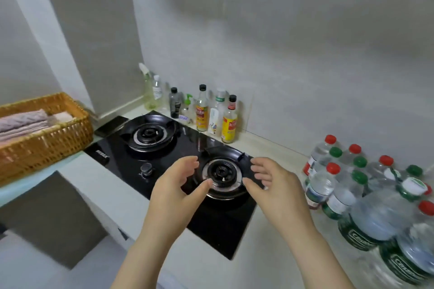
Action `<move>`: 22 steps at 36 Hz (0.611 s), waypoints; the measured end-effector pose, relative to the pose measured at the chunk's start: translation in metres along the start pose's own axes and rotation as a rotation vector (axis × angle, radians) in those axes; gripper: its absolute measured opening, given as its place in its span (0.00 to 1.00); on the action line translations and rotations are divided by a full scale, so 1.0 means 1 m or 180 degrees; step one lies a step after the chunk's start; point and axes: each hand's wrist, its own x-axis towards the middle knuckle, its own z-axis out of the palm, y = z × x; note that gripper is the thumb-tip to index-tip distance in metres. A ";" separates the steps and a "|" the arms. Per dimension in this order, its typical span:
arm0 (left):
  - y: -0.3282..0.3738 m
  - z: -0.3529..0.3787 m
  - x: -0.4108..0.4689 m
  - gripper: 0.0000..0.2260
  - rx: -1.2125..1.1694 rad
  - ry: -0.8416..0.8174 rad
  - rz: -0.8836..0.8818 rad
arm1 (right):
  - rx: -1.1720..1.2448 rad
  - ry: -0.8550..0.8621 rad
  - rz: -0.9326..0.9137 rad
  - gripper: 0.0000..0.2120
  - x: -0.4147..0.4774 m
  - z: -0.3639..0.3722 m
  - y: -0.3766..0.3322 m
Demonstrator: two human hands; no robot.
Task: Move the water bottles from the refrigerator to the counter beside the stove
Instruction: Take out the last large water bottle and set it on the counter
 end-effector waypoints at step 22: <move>-0.018 -0.242 -0.016 0.19 0.0424 0.1588 0.0040 | 0.0906 -0.0736 -0.1650 0.19 0.016 0.120 -0.237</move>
